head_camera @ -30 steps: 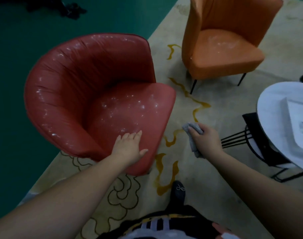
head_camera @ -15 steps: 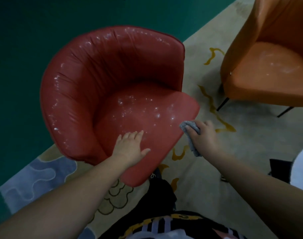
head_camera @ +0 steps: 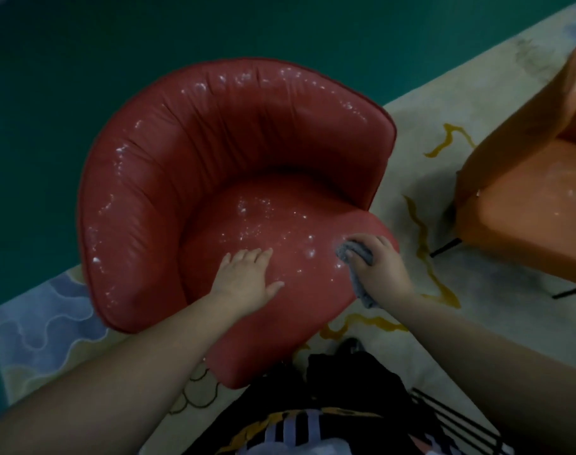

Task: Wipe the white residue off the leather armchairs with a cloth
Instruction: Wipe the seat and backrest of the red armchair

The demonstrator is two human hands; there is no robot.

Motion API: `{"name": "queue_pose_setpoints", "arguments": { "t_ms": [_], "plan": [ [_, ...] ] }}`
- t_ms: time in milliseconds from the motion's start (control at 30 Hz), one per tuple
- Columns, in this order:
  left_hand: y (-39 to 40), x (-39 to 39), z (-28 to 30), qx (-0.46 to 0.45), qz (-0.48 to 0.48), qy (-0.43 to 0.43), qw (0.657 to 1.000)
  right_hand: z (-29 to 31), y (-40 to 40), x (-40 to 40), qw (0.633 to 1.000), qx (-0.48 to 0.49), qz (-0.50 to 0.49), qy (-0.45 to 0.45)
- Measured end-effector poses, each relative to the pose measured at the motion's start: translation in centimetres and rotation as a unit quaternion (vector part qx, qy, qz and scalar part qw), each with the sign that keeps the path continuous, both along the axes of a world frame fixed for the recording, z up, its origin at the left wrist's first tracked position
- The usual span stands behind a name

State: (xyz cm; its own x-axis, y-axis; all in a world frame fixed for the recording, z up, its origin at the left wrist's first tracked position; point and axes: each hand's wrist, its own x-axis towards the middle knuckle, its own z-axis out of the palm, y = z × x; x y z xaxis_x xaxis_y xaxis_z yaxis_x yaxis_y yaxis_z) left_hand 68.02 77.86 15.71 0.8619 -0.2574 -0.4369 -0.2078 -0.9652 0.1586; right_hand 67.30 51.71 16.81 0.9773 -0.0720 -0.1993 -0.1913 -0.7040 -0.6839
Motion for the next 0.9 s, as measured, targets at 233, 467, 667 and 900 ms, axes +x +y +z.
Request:
{"name": "queue_pose_setpoints", "arguments": {
  "t_ms": [233,467,667,900],
  "plan": [
    [1.4,0.8,-2.8,0.0,0.157,0.028,0.987,-3.0,0.9,7.4,0.996,0.01,0.074,0.047],
    [0.2,-0.3,-6.8,-0.02,0.344,0.045,0.938,-7.5,1.6,13.2,0.976,0.022,0.196,0.096],
    [-0.8,-2.3,-12.0,-0.024,0.442,0.048,0.895,-12.3,2.7,16.1,0.961,0.08,0.222,0.14],
    [0.6,1.1,-17.8,-0.066,0.466,0.001,0.883,-19.7,7.5,20.6,0.962,0.117,0.217,0.118]
  ]
}}
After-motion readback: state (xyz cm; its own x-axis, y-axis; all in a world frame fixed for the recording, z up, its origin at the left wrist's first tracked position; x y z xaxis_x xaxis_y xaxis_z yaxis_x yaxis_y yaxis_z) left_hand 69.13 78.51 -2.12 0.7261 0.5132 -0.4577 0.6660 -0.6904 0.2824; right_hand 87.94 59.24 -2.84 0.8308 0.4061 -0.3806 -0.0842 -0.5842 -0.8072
